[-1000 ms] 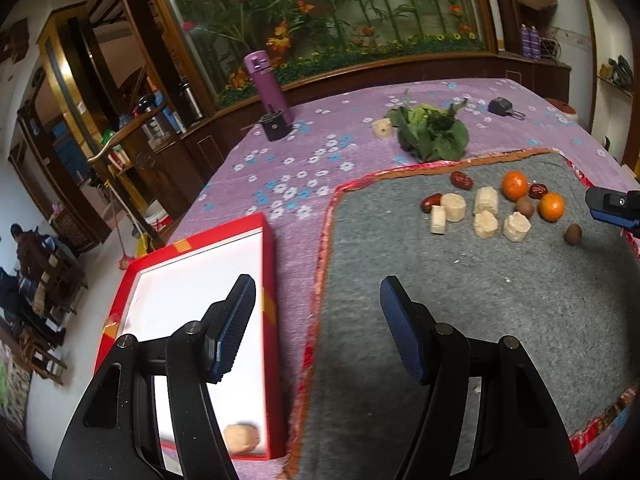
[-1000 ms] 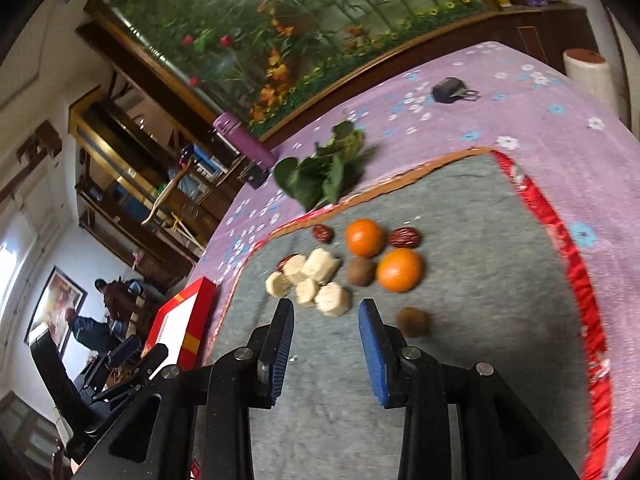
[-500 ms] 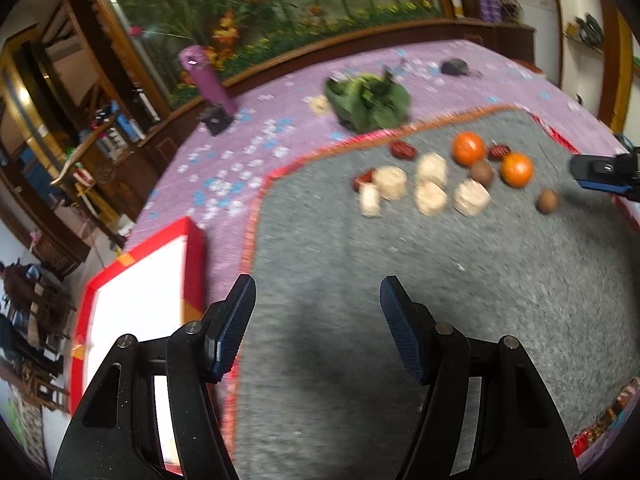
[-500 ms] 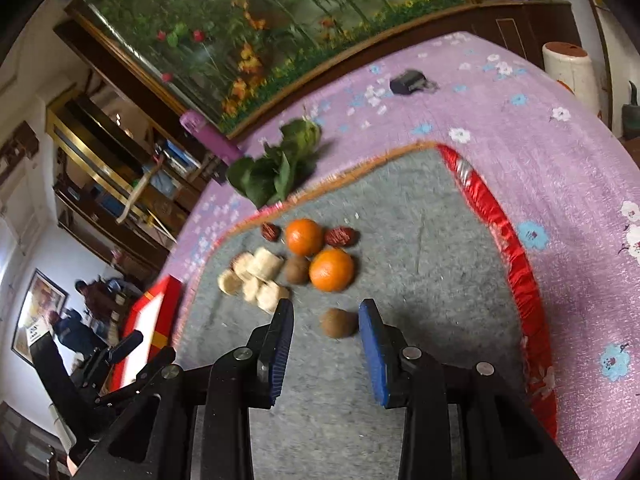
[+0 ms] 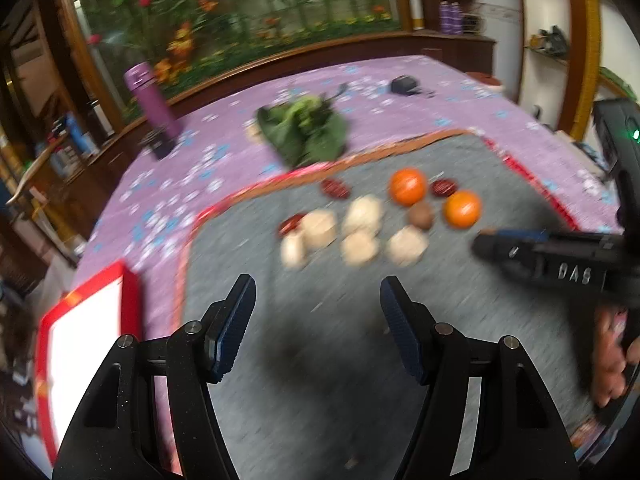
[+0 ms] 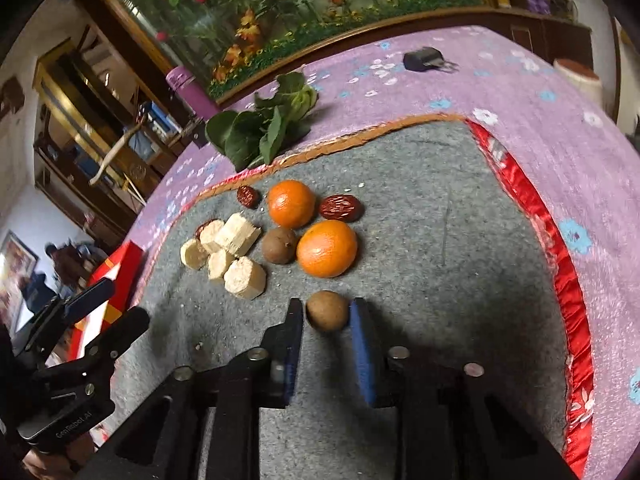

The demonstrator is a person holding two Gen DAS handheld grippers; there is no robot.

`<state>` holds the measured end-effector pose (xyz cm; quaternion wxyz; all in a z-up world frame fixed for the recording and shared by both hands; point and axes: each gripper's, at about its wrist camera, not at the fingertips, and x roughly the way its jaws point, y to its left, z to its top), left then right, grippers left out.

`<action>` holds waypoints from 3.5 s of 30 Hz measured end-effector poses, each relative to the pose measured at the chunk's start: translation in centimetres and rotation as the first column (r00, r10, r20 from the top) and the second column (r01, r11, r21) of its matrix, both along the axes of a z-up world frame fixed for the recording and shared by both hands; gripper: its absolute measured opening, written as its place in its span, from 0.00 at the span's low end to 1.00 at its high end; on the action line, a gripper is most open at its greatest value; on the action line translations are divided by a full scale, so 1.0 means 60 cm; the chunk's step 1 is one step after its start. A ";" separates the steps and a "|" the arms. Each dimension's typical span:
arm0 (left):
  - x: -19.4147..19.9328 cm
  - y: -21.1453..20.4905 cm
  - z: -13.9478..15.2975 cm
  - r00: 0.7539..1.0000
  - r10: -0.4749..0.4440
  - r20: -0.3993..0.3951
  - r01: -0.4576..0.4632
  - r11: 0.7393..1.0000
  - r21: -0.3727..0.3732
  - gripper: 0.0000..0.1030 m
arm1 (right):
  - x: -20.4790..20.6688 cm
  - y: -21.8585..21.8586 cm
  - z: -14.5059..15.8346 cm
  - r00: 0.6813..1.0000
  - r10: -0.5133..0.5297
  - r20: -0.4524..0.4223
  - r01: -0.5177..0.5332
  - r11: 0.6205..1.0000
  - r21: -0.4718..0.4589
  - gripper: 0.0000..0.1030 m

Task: Organize fruits
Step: 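Return to the mat and grasp a brown round fruit with the right tool, then grasp a rough brown chunk with the left tool while the right carries its fruit to the tray, then grasp another rough brown chunk with the left tool while the right approaches an orange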

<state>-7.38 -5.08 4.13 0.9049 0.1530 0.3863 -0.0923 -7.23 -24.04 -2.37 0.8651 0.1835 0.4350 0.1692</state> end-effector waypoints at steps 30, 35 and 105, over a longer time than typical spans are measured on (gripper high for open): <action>0.075 -0.078 -0.066 0.941 -0.307 -0.143 0.307 0.951 -0.024 0.26 | -0.007 0.004 0.009 1.000 0.022 0.004 -0.022 1.000 0.001 0.22; 0.058 -0.059 -0.058 0.953 -0.281 -0.110 0.275 0.959 -0.071 0.26 | -0.006 0.006 0.009 0.999 0.032 0.009 -0.032 0.999 0.004 0.22; -0.148 0.306 0.053 0.885 0.431 0.175 -0.448 0.891 0.071 0.54 | -0.016 0.309 0.083 0.921 0.361 0.143 -0.384 0.904 0.190 0.34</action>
